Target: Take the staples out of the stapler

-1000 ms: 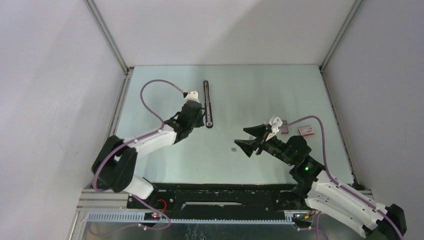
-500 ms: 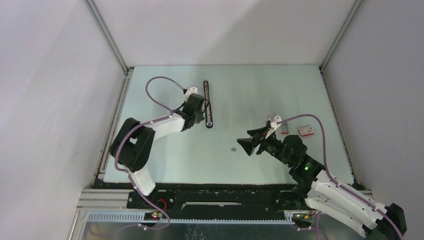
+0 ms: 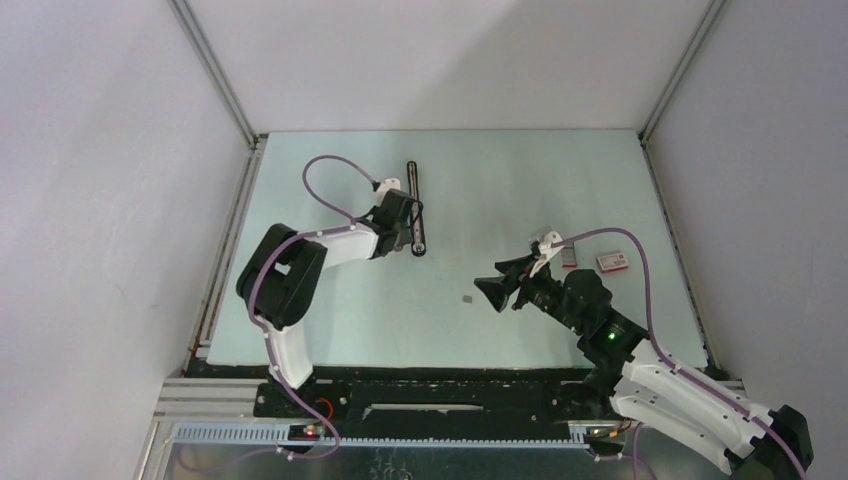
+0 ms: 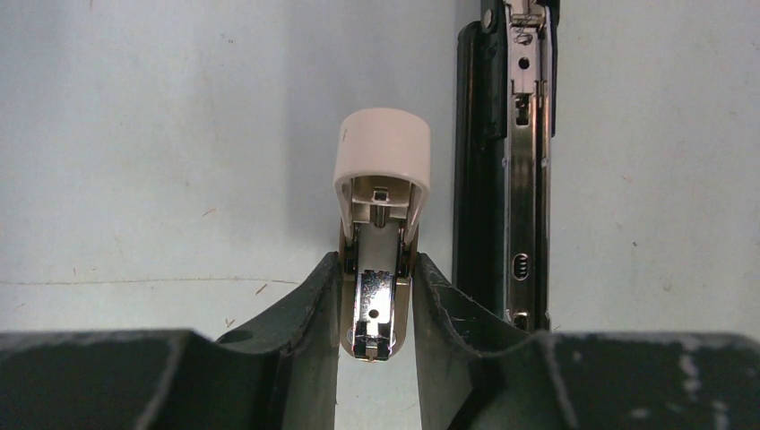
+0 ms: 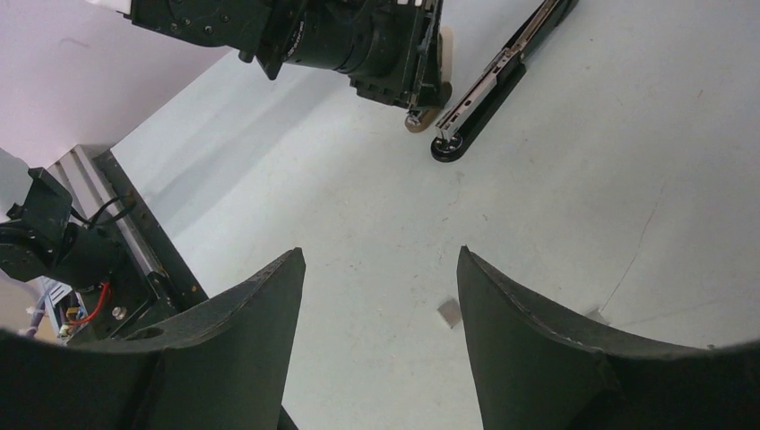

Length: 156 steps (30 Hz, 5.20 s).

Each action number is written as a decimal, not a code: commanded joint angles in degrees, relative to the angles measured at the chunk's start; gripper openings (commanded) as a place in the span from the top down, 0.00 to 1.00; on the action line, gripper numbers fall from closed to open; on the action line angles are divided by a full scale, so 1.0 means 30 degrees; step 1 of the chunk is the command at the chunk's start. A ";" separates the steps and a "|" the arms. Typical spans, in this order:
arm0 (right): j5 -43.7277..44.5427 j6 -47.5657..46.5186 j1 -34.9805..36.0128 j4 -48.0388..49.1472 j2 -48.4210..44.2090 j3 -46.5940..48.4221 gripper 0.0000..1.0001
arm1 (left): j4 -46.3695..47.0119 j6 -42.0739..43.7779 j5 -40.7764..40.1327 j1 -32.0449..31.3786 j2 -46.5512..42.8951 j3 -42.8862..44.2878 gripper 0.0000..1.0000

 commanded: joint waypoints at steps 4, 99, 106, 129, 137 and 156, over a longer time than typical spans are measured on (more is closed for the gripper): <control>0.0393 0.0034 0.0026 -0.0287 0.0141 0.1105 0.28 | 0.0747 -0.0568 0.0229 0.0135 0.0044 0.1167 0.57; 0.0237 0.3359 -1.3970 -1.0596 2.2035 1.3774 0.23 | -1.0592 0.4983 0.1716 0.1092 -1.9907 -0.3427 0.08; 0.0207 0.3042 -1.2960 -1.1060 2.2099 1.3772 0.26 | -1.0592 0.4953 0.2028 0.1187 -1.9737 -0.3413 0.08; 0.4295 0.2094 -1.2570 -1.3138 1.9921 1.3773 0.05 | -1.0594 0.4953 0.2431 0.1275 -1.9675 -0.3464 0.08; 0.3520 0.3161 -1.2577 -1.2892 2.0297 1.3159 0.02 | -1.0592 0.4924 0.2419 0.1279 -1.9760 -0.3508 0.07; 0.3533 0.3336 -1.2674 -1.2722 2.0947 1.2069 0.13 | -1.0592 0.4924 0.2428 0.1304 -1.9695 -0.3526 0.07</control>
